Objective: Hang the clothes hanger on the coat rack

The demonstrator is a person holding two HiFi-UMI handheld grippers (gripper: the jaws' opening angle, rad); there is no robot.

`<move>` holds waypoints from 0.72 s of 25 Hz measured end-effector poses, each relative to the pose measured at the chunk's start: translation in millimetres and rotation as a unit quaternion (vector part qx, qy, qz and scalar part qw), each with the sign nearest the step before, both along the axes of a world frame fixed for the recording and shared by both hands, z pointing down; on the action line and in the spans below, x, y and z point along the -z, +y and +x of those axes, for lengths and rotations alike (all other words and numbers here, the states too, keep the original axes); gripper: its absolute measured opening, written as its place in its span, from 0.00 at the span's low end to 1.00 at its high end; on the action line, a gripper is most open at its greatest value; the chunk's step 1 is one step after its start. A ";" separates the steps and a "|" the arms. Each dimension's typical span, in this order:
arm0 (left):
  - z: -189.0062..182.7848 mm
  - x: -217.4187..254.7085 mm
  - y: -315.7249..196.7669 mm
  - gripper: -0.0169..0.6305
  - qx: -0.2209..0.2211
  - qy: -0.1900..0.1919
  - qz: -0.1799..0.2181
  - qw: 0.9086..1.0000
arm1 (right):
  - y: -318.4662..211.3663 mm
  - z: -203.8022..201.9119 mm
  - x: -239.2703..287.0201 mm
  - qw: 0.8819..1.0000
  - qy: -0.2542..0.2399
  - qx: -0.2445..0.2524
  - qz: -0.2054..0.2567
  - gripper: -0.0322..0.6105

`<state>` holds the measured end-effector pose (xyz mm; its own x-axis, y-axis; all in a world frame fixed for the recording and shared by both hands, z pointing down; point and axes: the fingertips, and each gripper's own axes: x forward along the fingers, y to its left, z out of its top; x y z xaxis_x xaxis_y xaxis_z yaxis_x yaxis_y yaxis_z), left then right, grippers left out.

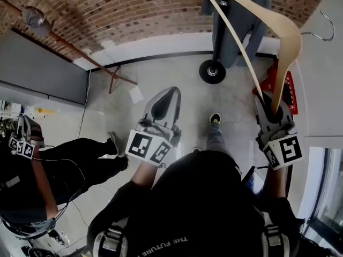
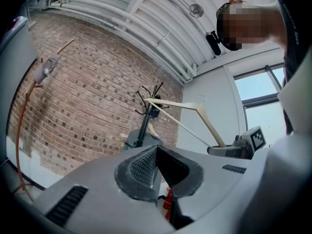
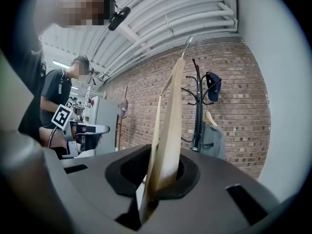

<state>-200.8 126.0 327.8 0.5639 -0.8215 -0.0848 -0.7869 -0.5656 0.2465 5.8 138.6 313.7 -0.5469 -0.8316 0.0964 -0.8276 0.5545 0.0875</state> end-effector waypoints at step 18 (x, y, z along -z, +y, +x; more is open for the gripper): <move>87.9 14.1 -172.7 0.05 0.014 -0.039 0.003 0.999 | -174.7 72.4 4.1 0.999 0.009 0.040 0.003 0.12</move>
<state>-112.9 -46.7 313.7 0.5452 -0.8371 -0.0457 -0.8197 -0.5437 0.1801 78.2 -36.1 309.5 -0.6094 -0.7863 0.1021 -0.7792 0.6177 0.1062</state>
